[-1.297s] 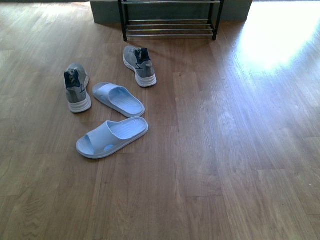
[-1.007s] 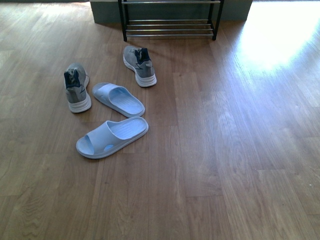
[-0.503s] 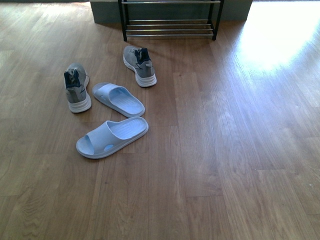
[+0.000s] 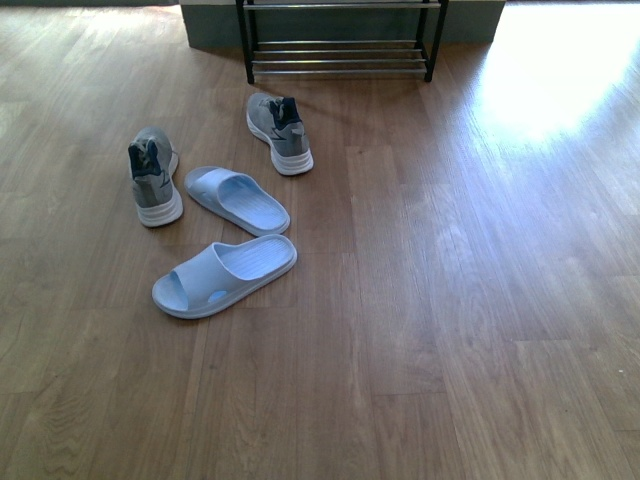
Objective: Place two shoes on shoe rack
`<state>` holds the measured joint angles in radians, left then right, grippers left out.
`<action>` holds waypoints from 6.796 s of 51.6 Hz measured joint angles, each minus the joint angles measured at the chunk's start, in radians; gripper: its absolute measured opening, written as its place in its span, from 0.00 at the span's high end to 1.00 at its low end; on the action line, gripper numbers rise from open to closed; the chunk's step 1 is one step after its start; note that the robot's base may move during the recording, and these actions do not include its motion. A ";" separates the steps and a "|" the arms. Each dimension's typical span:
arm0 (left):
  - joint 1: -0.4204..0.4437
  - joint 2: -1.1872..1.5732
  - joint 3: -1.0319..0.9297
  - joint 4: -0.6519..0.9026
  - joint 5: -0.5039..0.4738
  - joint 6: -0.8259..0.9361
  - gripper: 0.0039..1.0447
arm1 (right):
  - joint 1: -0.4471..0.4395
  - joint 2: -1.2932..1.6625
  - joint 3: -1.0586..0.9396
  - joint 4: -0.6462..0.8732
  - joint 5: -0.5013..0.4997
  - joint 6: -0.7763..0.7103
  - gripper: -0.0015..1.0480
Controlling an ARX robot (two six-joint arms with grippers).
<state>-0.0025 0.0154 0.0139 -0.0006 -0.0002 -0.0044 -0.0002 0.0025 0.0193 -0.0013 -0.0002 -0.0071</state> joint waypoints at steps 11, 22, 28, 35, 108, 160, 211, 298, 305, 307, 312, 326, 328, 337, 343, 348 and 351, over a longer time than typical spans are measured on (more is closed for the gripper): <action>0.000 0.000 0.000 0.000 0.000 0.000 0.09 | 0.000 0.000 0.000 0.000 0.000 0.000 0.09; 0.000 0.000 0.000 0.000 0.000 0.000 0.09 | 0.000 0.000 0.000 0.000 0.000 0.000 0.09; 0.000 0.000 0.000 0.000 0.000 0.000 0.09 | 0.000 0.000 0.000 0.000 0.000 0.000 0.09; 0.000 0.000 0.000 0.000 0.000 0.000 0.09 | 0.000 0.000 0.000 0.000 0.000 0.000 0.09; -0.115 0.154 0.099 -0.232 -0.306 -0.171 0.09 | 0.000 0.000 0.000 0.000 -0.003 0.000 0.09; -0.102 2.561 1.242 0.024 -0.319 -0.258 0.09 | 0.000 0.000 0.000 0.000 0.000 0.000 0.09; -0.132 2.787 1.450 0.078 -0.335 -0.199 0.99 | 0.000 0.000 0.000 0.000 0.000 0.000 0.09; -0.204 0.208 0.183 0.021 -0.796 0.056 0.99 | 0.000 0.000 0.000 0.000 0.000 0.000 0.09; -0.204 0.207 0.183 0.021 -0.786 0.061 0.99 | 0.000 0.000 0.000 0.000 0.000 0.000 0.09; -0.204 0.207 0.183 0.021 -0.786 0.061 0.99 | 0.000 0.000 0.000 0.000 0.000 0.000 0.09; -0.204 0.207 0.183 0.021 -0.792 0.062 0.99 | 0.000 0.000 0.000 0.000 0.000 0.000 0.09; -0.204 0.206 0.183 0.021 -0.789 0.064 0.99 | 0.000 0.000 0.000 0.000 0.001 0.000 0.09; -0.204 0.207 0.182 0.021 -0.785 0.064 0.99 | 0.000 0.000 0.000 0.000 0.001 0.000 0.09; -0.204 0.206 0.182 0.023 -0.788 0.064 0.99 | 0.000 0.000 0.000 0.000 0.001 0.000 0.09; -0.204 0.206 0.182 0.023 -0.793 0.064 0.99 | 0.000 0.000 0.000 0.000 0.000 0.000 0.09; -0.204 0.206 0.180 0.023 -0.798 0.064 0.99 | 0.000 0.002 0.000 0.000 -0.003 0.000 0.09; -0.204 0.206 0.180 0.023 -0.799 0.065 0.99 | 0.015 0.004 0.000 -0.027 -0.012 -0.028 0.09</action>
<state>-0.2066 0.2218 0.1936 0.0227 -0.7990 0.0605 0.0147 0.0063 0.0196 -0.0284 -0.0120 -0.0349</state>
